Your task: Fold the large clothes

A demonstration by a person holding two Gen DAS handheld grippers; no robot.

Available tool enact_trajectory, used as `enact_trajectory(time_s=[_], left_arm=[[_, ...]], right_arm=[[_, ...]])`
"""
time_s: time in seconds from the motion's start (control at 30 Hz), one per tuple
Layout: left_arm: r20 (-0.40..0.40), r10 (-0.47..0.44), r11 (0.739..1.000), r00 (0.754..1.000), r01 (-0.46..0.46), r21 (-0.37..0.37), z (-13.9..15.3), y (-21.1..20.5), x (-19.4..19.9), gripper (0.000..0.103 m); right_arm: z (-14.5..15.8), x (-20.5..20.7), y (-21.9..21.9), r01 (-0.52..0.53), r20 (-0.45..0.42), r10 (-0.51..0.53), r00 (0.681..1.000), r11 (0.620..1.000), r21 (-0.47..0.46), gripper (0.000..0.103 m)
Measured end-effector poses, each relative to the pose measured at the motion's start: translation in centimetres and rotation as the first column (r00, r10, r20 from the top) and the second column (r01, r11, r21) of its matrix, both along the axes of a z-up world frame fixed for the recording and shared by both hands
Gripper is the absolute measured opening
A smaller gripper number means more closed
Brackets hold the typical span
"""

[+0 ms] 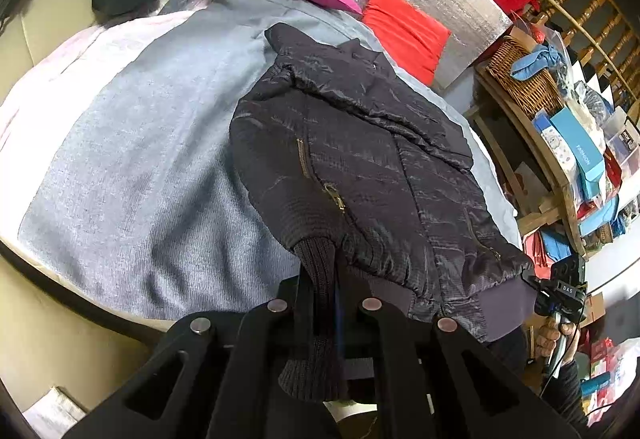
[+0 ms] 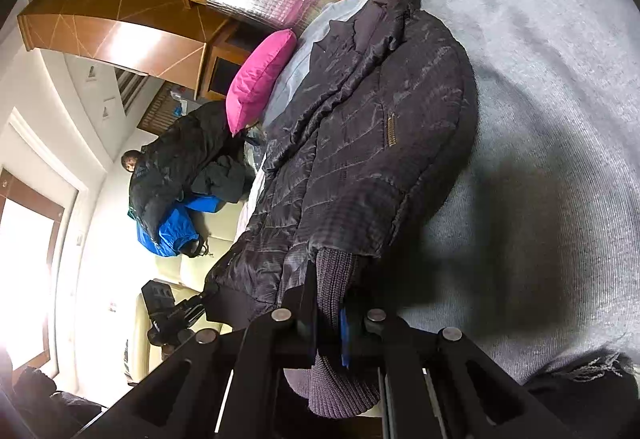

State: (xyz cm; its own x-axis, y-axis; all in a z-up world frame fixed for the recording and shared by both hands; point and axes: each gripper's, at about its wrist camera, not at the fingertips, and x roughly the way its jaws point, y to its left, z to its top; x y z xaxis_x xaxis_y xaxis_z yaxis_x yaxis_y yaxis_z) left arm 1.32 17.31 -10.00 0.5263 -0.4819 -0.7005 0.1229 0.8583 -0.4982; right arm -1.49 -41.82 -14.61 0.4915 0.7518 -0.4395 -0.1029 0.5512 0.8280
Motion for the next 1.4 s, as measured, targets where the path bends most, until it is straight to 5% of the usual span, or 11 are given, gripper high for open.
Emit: enact_trajectory(time_s=[1.4], left_arm=[[0.021,-0.002,1.000,1.000,0.002,-0.012,0.9,-0.4,2.5,0.008]], right_arm=[[0.7,0.4,0.3,0.028,0.048,-0.031,0.998,0.997,0.067,0.008]])
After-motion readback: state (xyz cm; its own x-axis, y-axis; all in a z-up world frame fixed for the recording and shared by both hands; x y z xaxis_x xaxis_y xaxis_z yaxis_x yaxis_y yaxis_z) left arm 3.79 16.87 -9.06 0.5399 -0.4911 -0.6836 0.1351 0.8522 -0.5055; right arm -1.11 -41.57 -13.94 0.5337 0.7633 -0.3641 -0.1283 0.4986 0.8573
